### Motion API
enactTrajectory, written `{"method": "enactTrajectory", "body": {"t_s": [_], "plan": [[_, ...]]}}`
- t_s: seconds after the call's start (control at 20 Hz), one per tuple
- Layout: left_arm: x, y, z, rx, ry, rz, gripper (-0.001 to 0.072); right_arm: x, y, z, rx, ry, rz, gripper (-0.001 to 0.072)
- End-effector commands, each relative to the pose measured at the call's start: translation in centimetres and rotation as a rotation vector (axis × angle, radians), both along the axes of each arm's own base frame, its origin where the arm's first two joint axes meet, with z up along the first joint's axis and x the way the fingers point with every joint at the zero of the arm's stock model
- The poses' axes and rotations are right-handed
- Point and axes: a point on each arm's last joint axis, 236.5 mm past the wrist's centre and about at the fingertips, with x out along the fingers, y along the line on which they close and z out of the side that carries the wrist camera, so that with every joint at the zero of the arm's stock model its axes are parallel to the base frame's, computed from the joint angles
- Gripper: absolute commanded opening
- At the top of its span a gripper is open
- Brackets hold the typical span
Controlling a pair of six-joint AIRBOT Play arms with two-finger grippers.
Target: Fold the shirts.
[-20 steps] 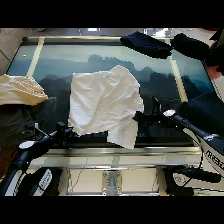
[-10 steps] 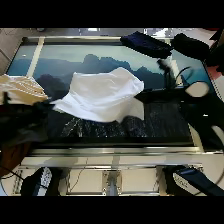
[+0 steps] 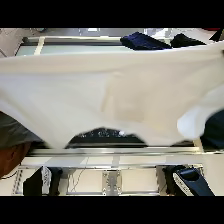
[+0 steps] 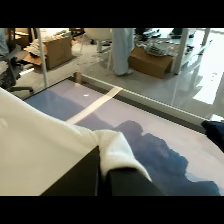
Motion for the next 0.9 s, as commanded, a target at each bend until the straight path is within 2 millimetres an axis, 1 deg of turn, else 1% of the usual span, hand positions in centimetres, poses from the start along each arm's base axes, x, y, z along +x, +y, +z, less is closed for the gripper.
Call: {"method": "enactTrajectory", "body": {"t_s": [0.0, 0.05, 0.1, 0.15, 0.2, 0.25, 0.3, 0.35, 0.4, 0.45, 0.5, 0.55, 0.6, 0.65, 0.7, 0.75, 0.8, 0.85], "plan": [[-0.1, -2.8, 2.2, 0.011, -0.035, -0.124, 0.0013, 2.8, -3.5, -2.5, -0.095, 0.107, -0.164, 0.001], [1.1, -3.4, 1.1, -0.061, -0.002, -0.198, 0.0013, 5.0, -3.9, -4.5, -0.133, 0.185, -0.19, 0.001], [2.6, -3.4, -0.7, -0.124, 0.049, -0.251, 0.0013, 7.5, -4.1, -7.0, -0.173, 0.274, -0.204, 0.001], [4.4, -3.4, -3.3, -0.18, 0.127, -0.296, 0.0013, 10.0, -4.1, -9.5, -0.205, 0.351, -0.213, 0.001], [6.3, -3.3, -6.5, -0.211, 0.223, -0.323, 0.0013, 12.7, -3.9, -12.5, -0.233, 0.435, -0.213, 0.001], [8.4, -3.4, -11.0, -0.209, 0.351, -0.34, 0.0013, 15.1, -3.5, -15.6, -0.26, 0.518, -0.206, 0.001], [10.7, -3.0, -15.9, -0.151, 0.483, -0.329, 0.0013, 17.7, -3.3, -19.2, -0.287, 0.606, -0.203, 0.001], [13.0, -2.0, -20.5, -0.049, 0.594, -0.296, 0.0013, 20.4, -2.9, -23.0, -0.304, 0.679, -0.198, 0.001], [15.8, -0.8, -25.0, 0.07, 0.675, -0.244, 0.0013, 23.0, -2.6, -26.6, -0.313, 0.734, -0.201, 0.001], [18.7, -0.3, -28.5, 0.149, 0.71, -0.184, 0.0013, 25.8, -2.3, -30.3, -0.316, 0.773, -0.208, 0.001], [21.9, -0.3, -31.4, 0.222, 0.703, -0.134, 0.0013, 28.4, -2.0, -33.2, -0.309, 0.787, -0.217, 0.001], [24.8, -1.1, -33.6, 0.29, 0.673, -0.113, 0.0014, 31.2, -1.6, -35.7, -0.284, 0.777, -0.233, 0.001], [27.1, -2.5, -35.0, 0.334, 0.639, -0.109, 0.0014, 33.8, -1.3, -37.2, -0.229, 0.759, -0.265, 0.0011], [29.1, -4.3, -35.9, 0.359, 0.592, -0.115, 0.0014, 36.2, -1.1, -38.1, -0.14, 0.74, -0.314, 0.0012], [31.0, -6.2, -36.0, 0.377, 0.529, -0.129, 0.0043, 38.1, -0.9, -38.3, -0.059, 0.713, -0.346, 0.0013], [32.7, -7.8, -35.2, 0.392, 0.454, -0.141, 0.0223, 39.6, -0.8, -37.9, -0.001, 0.676, -0.366, 0.0041], [34.3, -9.2, -33.3, 0.386, 0.361, -0.14, 0.0552, 40.7, -0.8, -36.9, 0.025, 0.63, -0.375, 0.0236], [35.3, -9.6, -31.0, 0.379, 0.287, -0.127, 0.0645, 41.3, -1.3, -35.6, 0.031, 0.587, -0.385, 0.0451]]}}
